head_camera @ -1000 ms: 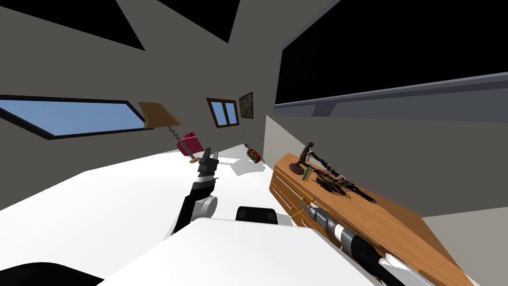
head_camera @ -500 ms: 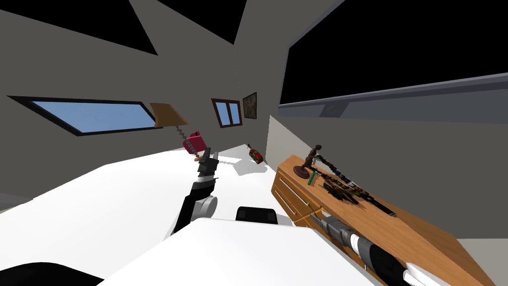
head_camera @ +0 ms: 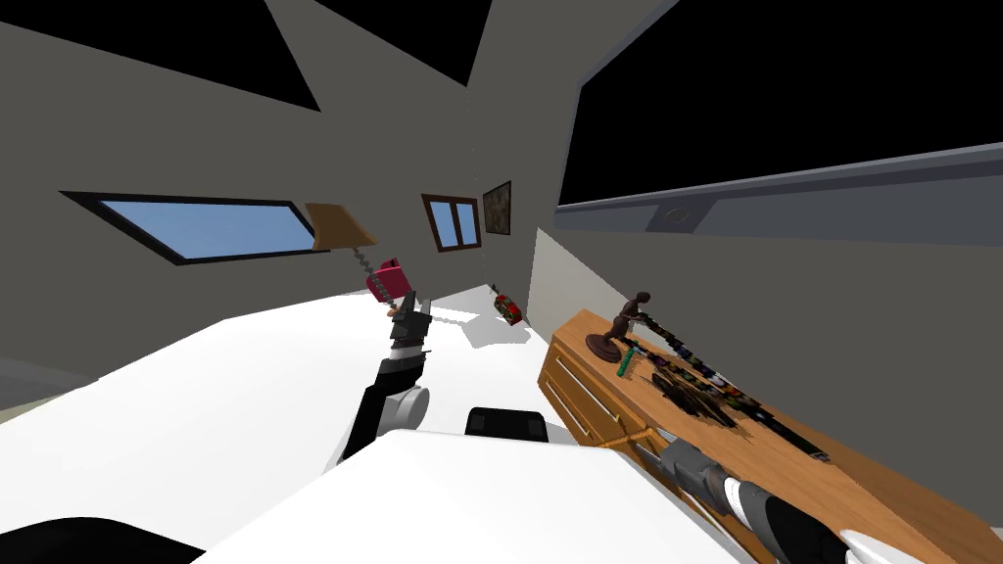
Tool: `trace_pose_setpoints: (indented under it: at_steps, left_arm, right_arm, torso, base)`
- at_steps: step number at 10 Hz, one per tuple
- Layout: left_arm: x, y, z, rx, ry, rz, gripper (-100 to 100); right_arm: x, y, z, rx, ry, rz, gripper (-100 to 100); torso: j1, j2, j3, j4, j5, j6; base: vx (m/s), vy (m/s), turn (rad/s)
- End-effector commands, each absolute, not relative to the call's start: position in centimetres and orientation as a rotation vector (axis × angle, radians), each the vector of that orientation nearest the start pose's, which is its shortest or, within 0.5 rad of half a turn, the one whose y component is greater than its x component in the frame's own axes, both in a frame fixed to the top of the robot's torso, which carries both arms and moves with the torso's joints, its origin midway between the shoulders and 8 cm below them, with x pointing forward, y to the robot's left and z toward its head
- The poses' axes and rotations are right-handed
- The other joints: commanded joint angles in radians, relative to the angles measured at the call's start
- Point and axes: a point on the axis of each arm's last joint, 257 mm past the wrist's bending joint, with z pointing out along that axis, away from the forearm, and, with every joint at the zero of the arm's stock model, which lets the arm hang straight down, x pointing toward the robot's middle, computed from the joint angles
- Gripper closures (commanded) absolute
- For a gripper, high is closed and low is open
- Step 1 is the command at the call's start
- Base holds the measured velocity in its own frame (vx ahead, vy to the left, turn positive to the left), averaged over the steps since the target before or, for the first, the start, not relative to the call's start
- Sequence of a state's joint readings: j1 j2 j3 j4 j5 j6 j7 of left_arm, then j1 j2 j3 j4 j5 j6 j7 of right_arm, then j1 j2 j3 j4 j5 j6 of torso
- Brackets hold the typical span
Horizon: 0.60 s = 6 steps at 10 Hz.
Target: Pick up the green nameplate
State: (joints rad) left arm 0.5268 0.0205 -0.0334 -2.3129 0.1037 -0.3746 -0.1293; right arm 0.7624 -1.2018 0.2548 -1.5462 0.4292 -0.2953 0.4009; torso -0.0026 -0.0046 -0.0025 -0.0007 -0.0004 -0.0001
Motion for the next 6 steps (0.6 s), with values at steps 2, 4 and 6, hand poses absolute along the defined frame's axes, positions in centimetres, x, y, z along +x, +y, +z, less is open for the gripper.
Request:
trace_pose_setpoints:
  at_steps: [2, 4, 6]
  left_arm:
    - [35.6, 28.1, 0.5, -0.753, 0.691, -1.251, 0]
    - [35.6, 28.1, 0.5, -0.753, 0.691, -1.251, 0]
    - [35.6, 28.1, 0.5, -0.753, 0.691, -1.251, 0]
  right_arm:
    - [14.2, -53.0, -41.9, -0.699, 2.530, -0.074, -100]
    - [13.5, -55.3, -41.3, -0.815, 2.550, -0.137, -100]
    - [12.3, -58.9, -40.2, -1.000, 2.574, -0.240, -100]
  torso:
    - [0.000, -0.002, -0.001, 0.000, 0.000, 0.000]
    - [-0.001, -0.006, -0.003, -0.001, 0.000, 0.000]
    - [0.001, -0.002, -0.002, -0.001, 0.000, 0.000]
  base:
    - [0.110, -0.025, 0.140]
    - [0.139, -0.023, 0.064]
    - [0.095, -0.015, 0.087]
